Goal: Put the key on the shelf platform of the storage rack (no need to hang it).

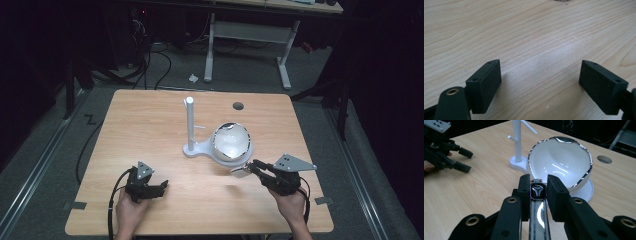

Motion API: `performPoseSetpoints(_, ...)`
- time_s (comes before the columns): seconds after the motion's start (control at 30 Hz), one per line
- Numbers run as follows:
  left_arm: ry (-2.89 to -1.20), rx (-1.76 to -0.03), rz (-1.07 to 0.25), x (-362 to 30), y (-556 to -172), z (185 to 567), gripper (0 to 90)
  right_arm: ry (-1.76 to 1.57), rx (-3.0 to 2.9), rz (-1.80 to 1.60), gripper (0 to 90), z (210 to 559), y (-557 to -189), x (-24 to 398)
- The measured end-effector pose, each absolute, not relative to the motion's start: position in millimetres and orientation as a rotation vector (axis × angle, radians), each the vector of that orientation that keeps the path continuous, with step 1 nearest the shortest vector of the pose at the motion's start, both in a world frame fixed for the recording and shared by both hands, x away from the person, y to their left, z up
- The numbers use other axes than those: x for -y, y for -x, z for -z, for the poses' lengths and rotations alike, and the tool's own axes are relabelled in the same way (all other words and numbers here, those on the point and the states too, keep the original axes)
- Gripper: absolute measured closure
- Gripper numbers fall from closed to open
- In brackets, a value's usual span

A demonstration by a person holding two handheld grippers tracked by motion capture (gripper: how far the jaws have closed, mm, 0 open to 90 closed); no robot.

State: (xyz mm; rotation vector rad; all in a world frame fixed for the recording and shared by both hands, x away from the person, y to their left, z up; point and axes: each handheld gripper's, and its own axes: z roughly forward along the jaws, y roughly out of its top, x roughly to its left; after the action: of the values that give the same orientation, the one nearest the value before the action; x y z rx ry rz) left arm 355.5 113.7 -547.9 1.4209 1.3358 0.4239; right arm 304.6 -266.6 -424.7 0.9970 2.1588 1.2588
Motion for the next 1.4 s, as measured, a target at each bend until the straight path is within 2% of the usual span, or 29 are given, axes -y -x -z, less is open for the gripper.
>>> performPoseSetpoints(0.77,-1.420,-1.336,-0.424,-113.6,-355.5,547.9,18.4,-1.011,-2.074,-1.304,74.2,395.6,-328.8,276.7)
performPoseSetpoints(1.4,-1.420,-1.336,-0.424,-113.6,-355.5,547.9,18.4,-1.040,-2.071,-1.292,74.2,392.6,-358.8,271.0)
